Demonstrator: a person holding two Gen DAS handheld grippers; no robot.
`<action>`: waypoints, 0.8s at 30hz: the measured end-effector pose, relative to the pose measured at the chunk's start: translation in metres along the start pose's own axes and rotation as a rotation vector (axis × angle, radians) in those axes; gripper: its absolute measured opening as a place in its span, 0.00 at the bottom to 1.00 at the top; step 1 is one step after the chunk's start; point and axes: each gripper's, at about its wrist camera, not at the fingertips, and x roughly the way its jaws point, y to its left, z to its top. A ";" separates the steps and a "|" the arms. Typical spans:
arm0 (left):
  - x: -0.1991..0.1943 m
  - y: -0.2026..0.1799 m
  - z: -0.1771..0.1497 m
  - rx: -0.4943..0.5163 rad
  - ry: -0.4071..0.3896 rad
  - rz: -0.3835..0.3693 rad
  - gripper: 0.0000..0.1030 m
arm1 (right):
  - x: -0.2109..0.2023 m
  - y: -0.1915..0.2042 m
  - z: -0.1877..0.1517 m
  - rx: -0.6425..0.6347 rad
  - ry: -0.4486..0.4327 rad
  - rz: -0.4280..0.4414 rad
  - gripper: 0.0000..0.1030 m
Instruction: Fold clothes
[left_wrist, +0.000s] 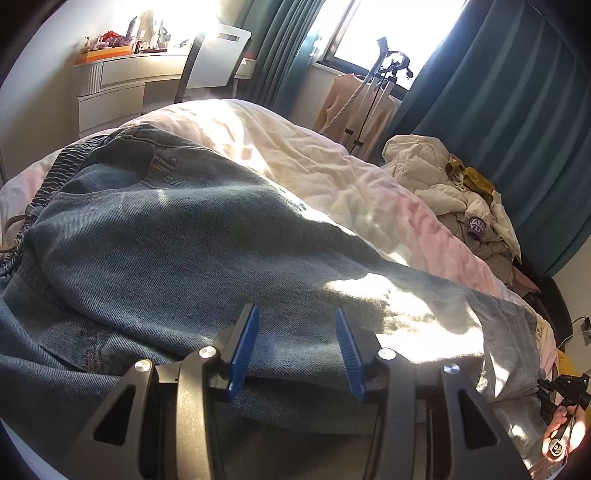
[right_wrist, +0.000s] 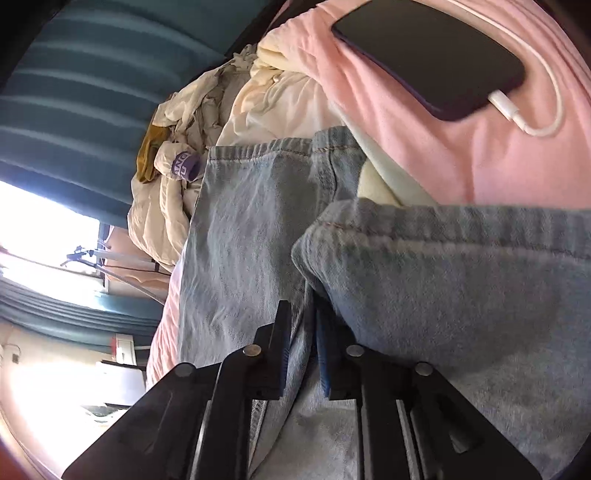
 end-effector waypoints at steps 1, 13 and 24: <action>0.001 -0.001 0.000 0.003 0.002 0.004 0.43 | 0.001 0.002 0.000 -0.027 -0.002 -0.009 0.13; 0.007 -0.005 -0.003 0.041 0.016 0.041 0.43 | 0.005 0.008 0.008 -0.146 -0.086 -0.026 0.03; 0.002 -0.002 -0.005 0.023 0.031 -0.005 0.43 | -0.001 0.003 0.009 -0.170 -0.112 -0.101 0.02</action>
